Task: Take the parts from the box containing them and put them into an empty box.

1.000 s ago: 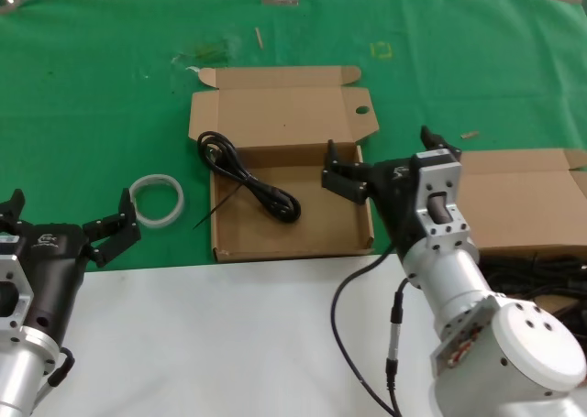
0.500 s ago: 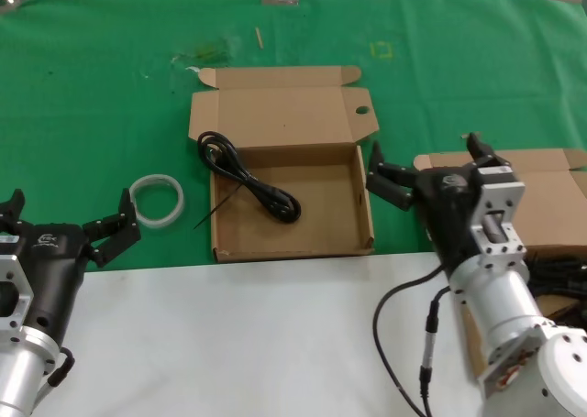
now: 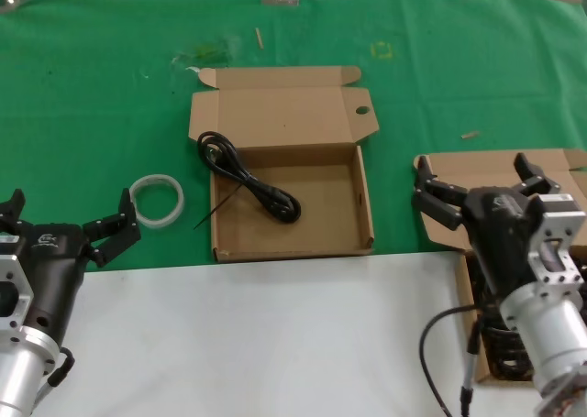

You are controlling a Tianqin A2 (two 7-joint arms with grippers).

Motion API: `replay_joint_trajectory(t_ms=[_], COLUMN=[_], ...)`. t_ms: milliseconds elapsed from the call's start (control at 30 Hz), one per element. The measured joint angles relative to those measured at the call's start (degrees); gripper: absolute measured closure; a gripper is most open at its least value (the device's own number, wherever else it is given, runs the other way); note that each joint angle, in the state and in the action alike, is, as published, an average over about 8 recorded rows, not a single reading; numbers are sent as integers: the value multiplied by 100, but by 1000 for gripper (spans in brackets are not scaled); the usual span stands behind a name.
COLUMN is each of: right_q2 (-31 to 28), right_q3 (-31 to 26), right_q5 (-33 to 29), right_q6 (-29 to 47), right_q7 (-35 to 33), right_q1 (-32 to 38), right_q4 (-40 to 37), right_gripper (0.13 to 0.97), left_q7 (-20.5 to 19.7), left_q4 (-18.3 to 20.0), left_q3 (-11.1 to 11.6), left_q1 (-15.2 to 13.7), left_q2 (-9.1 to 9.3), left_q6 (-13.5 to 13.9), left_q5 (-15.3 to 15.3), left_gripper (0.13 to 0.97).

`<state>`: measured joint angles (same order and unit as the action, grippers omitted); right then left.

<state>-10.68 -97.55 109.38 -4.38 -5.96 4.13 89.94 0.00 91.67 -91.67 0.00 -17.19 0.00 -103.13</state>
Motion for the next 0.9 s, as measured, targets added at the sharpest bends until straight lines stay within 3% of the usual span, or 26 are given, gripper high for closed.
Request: replay_joint_trajectory(t_ms=[267, 900], right_q2=[1, 1], right_q3=[386, 415], right_q5=[-410, -442], right_q6=[288, 310], right_q7=[394, 422], right_q1=[-272, -291], right_q4=[114, 123], right_gripper=[129, 129], left_q7=[0, 0], left_q4=[0, 0], left_q3=[0, 0], left_q1=[0, 0], left_q2=[0, 0], left_q6=[0, 0], left_q5=[0, 0], left_gripper=[132, 132])
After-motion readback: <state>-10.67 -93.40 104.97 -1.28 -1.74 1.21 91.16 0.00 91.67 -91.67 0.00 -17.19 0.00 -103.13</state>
